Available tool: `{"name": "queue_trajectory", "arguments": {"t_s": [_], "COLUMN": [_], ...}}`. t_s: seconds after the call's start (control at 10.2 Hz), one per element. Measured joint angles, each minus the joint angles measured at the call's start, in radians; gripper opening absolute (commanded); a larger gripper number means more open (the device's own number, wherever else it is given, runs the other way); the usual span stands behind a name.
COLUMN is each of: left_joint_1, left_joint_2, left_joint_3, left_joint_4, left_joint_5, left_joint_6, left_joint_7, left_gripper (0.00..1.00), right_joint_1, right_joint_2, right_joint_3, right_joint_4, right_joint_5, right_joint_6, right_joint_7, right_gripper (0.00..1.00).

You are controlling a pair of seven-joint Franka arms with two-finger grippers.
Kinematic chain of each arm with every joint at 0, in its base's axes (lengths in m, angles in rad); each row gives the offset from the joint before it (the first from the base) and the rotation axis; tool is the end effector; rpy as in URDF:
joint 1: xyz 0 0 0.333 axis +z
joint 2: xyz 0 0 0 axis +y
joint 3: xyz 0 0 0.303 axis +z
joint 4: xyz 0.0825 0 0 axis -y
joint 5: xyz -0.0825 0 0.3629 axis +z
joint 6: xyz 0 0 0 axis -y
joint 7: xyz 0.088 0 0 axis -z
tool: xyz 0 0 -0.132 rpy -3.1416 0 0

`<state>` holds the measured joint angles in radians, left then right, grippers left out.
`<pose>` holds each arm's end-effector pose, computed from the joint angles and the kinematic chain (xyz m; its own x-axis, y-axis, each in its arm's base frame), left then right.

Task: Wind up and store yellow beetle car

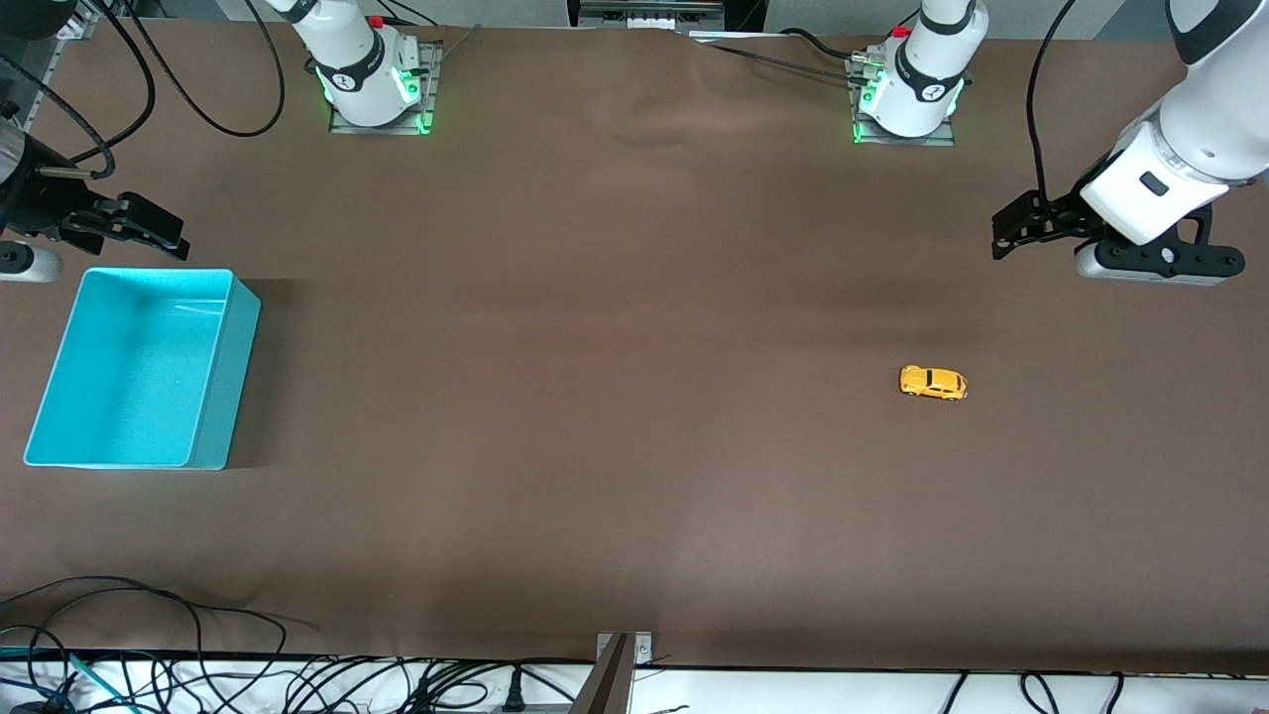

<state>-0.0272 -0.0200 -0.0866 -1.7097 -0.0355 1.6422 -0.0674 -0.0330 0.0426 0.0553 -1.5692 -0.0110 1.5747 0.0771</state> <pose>0.5242 -0.0647 0.5405 0.9978 -0.0437 -0.0497 -0.0422 -0.9987 0.0302 0.5442 0.0101 0.5646 0.9978 -0.0547 -0.0363 -0.0543 -0.9985 0.0115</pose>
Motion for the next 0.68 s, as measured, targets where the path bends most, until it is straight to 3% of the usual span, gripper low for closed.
{"name": "queue_trajectory", "arguments": {"t_s": [0.68], "left_joint_1": [0.002], "left_joint_2": [0.001], "left_joint_3": [0.002], "left_joint_4": [0.014], "left_joint_5": [0.000], "left_joint_6": [-0.002], "left_joint_7": [0.000], "left_gripper": [1.00], "right_joint_1": [-0.001], "right_joint_2": [0.000], "right_joint_3": [-0.002], "right_joint_4": [0.000], "right_joint_5": [0.000], "right_joint_6": [0.000], "right_joint_7": [0.000], "right_gripper": [1.00]}}
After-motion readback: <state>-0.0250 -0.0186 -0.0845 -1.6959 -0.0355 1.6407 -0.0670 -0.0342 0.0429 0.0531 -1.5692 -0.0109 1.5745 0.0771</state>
